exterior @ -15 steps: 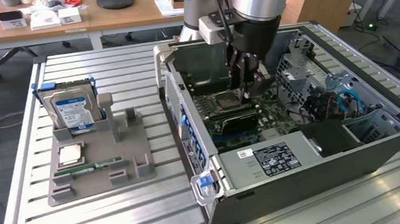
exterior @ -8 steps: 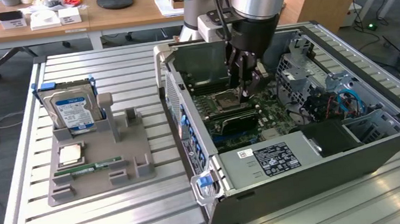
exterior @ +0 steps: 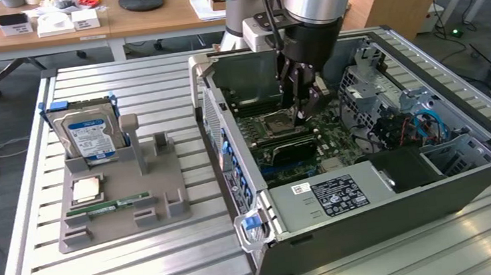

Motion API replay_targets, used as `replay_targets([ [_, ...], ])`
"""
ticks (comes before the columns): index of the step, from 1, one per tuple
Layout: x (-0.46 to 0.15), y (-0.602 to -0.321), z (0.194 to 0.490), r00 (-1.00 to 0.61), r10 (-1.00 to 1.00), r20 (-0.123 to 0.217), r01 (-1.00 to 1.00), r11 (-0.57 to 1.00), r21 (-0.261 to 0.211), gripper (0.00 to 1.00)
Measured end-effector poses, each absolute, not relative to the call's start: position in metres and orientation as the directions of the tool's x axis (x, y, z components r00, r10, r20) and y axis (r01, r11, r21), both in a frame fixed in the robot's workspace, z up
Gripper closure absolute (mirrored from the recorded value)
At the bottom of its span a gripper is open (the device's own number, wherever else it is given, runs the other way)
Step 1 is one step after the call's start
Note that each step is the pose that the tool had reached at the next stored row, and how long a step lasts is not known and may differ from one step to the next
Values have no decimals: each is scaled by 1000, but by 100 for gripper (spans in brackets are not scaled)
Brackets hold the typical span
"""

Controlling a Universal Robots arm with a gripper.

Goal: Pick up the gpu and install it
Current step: 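Press down on the gpu until it lock into place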

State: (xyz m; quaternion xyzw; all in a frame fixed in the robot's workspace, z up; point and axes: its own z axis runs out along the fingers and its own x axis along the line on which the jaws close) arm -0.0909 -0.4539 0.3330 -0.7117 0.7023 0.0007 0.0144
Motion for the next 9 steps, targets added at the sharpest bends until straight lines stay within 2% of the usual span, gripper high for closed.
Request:
replay_targets([
  [5,-91,-454,333,14,-1000,-21,-1000,-13,-20,48],
  [6,-91,-454,333,14,-1000,-21,-1000,-13,-20,50],
  [7,-91,-454,333,14,-1000,-21,-1000,-13,-19,56],
  [8,-91,-454,333,14,-1000,-21,-1000,-13,-20,56],
  [9,-91,-454,333,14,-1000,-21,-1000,-13,-20,62],
])
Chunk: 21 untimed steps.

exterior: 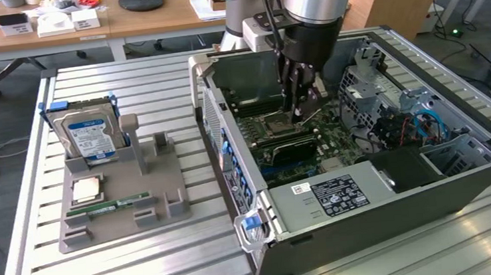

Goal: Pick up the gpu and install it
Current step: 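Press down on the gpu until it lock into place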

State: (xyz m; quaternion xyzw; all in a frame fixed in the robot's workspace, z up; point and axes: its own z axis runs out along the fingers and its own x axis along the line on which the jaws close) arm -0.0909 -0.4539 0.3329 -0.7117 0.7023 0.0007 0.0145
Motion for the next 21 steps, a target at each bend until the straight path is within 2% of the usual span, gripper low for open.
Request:
replay_targets([
  [7,-91,-454,333,14,-1000,-21,-1000,-13,-20,89],
  [21,-91,-454,319,14,-1000,-22,-1000,-13,-19,89],
])
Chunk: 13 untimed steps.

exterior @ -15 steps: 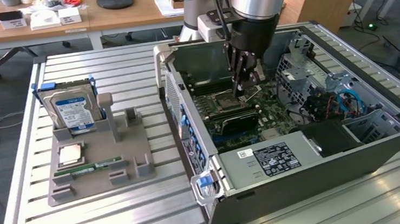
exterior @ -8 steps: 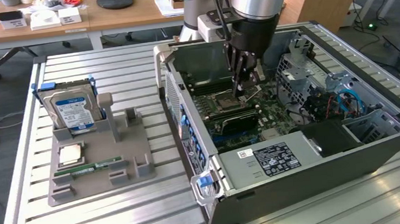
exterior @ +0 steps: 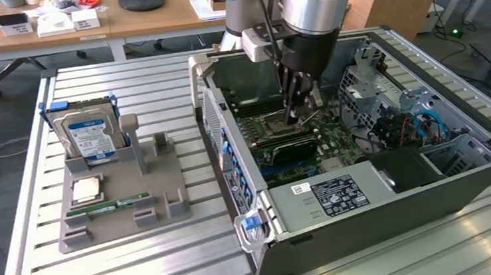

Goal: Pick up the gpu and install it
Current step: 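Press down on the gpu until it lock into place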

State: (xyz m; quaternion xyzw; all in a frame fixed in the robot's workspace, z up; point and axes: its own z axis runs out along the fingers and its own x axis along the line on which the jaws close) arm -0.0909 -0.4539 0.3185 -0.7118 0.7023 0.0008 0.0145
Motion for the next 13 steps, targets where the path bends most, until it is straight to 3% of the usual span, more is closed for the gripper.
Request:
replay_targets([
  [13,-91,-454,295,13,-1000,-22,-1000,-13,-20,89],
])
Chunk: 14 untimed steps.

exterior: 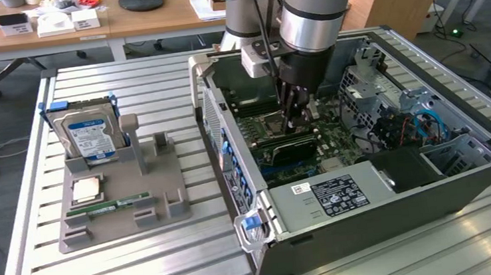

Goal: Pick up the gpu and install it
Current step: 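Press down on the gpu until it lock into place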

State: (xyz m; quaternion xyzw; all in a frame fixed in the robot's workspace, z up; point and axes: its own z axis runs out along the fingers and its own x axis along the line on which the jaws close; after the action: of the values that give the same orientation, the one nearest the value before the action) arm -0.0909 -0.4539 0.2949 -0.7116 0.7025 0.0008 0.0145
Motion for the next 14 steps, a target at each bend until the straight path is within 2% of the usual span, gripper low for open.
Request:
replay_targets([
  [14,-90,-454,286,-13,-1000,-23,-1000,14,-17,89],
])
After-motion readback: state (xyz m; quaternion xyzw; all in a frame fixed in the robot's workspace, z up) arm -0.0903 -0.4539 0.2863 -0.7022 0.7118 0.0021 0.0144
